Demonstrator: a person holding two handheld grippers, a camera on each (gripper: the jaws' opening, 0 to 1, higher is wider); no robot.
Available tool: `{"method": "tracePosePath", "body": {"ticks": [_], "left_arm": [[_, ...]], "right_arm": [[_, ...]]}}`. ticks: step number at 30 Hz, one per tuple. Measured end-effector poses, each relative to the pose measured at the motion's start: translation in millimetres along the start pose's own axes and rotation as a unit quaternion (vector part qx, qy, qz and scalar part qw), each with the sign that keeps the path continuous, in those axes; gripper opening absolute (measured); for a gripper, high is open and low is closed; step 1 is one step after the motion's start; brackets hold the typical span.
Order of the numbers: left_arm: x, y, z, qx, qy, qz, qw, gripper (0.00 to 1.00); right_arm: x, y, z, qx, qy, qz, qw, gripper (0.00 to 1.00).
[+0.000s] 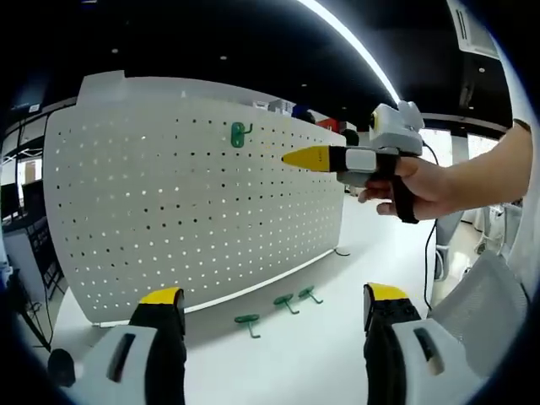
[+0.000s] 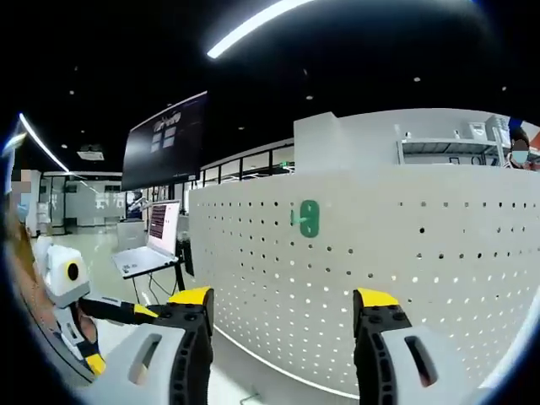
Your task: Insert the hook assembly into the mounting plate slot until the hook locks in place.
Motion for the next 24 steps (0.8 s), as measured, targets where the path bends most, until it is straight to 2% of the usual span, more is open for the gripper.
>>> {"method": "tracePosePath", "body": {"ticks": [24], "left_arm": [[-1.3,-4.5,-4.0,0.008,-0.003,-0.003,1.0000,0.90]], "right_arm": [[-29.1,-38.7,-62.4,0.033,-0.014,0.011,0.9993,0.67]]}}
Point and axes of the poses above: the point that each gripper's makers call its tool centre point, and the gripper's own axes: z roughly forward along the fingers, x roughly to its left, y roughly out of its top, the point moved 3 cm from there along -z, roughly backward along the fingers, and after that the axes turned 10 degrees about -y, right-handed, at the moved point
